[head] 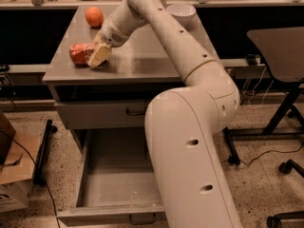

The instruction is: Place coke can into middle drawer

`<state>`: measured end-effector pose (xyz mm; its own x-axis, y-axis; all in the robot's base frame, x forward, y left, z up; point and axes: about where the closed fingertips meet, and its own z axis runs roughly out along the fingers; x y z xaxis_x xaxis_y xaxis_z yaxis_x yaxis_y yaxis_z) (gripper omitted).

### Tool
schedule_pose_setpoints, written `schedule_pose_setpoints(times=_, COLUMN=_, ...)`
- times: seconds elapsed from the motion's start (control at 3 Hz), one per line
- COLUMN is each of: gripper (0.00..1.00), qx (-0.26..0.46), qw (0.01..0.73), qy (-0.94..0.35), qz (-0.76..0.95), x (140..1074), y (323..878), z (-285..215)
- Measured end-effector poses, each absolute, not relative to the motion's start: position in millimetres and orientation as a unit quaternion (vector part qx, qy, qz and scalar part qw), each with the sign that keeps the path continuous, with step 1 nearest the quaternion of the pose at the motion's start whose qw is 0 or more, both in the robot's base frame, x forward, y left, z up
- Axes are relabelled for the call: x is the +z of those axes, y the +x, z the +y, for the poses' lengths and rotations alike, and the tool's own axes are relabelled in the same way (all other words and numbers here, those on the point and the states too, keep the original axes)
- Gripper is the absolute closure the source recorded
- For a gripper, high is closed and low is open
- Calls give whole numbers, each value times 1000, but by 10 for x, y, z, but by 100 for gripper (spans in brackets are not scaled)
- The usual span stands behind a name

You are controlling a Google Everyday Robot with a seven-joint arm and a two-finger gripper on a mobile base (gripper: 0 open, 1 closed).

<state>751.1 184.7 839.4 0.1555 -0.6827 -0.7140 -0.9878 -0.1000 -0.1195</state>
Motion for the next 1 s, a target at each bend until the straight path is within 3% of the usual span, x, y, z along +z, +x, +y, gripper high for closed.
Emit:
schedule_pose_setpoints(times=0.67, gripper=96, qx=248, qw=334, qy=-699, qz=581, x=8720, y=7257, z=1691)
schedule_pose_setpoints(times=1.0, gripper=100, qx=236, qw=376, qy=-719, qz=535, x=9169, y=6747, z=1464)
